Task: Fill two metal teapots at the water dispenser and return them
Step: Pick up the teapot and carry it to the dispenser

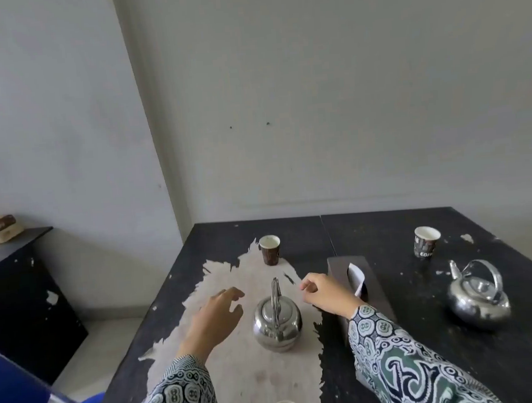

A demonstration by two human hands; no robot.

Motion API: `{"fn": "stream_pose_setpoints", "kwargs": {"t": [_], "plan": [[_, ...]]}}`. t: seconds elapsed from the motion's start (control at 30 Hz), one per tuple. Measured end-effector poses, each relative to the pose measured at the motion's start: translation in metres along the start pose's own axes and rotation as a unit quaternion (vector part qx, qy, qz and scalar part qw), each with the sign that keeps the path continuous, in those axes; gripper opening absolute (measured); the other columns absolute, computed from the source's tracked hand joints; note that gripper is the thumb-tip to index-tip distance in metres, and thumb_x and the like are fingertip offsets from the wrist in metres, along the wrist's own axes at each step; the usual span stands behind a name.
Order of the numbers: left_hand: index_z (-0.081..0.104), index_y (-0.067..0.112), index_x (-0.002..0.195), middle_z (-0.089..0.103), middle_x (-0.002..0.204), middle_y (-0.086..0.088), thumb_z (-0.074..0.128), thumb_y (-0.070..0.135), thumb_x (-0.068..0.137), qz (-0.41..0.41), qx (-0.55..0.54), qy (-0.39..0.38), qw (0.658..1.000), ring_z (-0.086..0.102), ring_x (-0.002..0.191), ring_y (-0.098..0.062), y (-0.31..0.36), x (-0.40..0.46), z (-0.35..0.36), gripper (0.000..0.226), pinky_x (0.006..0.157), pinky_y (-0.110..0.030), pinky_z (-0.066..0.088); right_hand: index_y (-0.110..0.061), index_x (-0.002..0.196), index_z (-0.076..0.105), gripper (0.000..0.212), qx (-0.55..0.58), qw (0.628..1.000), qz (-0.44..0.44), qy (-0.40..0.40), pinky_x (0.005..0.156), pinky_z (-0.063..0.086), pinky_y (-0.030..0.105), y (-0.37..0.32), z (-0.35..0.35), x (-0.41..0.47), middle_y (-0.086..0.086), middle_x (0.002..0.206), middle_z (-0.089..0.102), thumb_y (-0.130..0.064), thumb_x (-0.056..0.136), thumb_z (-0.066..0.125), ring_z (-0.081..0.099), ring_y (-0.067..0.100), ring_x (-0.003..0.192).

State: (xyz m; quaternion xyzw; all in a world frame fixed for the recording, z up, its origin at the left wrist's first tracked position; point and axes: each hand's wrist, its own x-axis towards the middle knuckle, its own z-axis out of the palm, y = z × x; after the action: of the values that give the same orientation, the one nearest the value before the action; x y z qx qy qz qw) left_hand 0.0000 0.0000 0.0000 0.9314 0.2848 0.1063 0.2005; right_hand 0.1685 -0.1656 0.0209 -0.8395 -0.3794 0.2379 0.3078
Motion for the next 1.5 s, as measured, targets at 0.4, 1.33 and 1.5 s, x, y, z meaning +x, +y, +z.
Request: {"fn": "stream_pose_setpoints", "kwargs": {"t": [0.4,1.33,1.5], "plan": [[0.021,0.024,0.144,0.015,0.154,0.007,0.047,0.020,0.092,0.060,-0.036,-0.128,0.989,0.030,0.135,-0.016,-0.032,0.020,0.105,0.057,0.107,-0.038,0.035,-0.006,0.118,0.050,0.033,0.156,0.987,0.029,0.003,0.070,0.043,0.019,0.012,0.079,0.062,0.008,0.114,0.061,-0.022,0.089,0.054,0.057,0.018,0.100],[0.046,0.023,0.115,0.040,0.115,0.025,0.056,0.034,0.078,0.167,-0.068,0.289,0.940,0.041,0.111,0.008,-0.032,-0.130,-0.062,0.040,0.092,-0.008,0.038,-0.014,0.085,0.062,0.020,0.166,0.935,-0.185,-0.255,0.067,0.042,0.013,-0.148,0.042,-0.077,-0.006,0.064,0.051,-0.016,0.095,0.045,0.049,0.002,0.059],[0.054,0.041,0.096,0.052,0.105,0.030,0.058,0.037,0.073,0.093,-0.085,0.223,0.967,0.052,0.096,0.005,-0.026,-0.199,-0.122,0.023,0.078,-0.009,0.042,-0.007,0.091,0.061,0.018,0.185,0.870,-0.238,-0.391,0.064,0.042,0.016,-0.195,0.063,-0.128,-0.005,0.059,0.048,-0.010,0.093,0.043,0.045,0.004,0.057]]}}
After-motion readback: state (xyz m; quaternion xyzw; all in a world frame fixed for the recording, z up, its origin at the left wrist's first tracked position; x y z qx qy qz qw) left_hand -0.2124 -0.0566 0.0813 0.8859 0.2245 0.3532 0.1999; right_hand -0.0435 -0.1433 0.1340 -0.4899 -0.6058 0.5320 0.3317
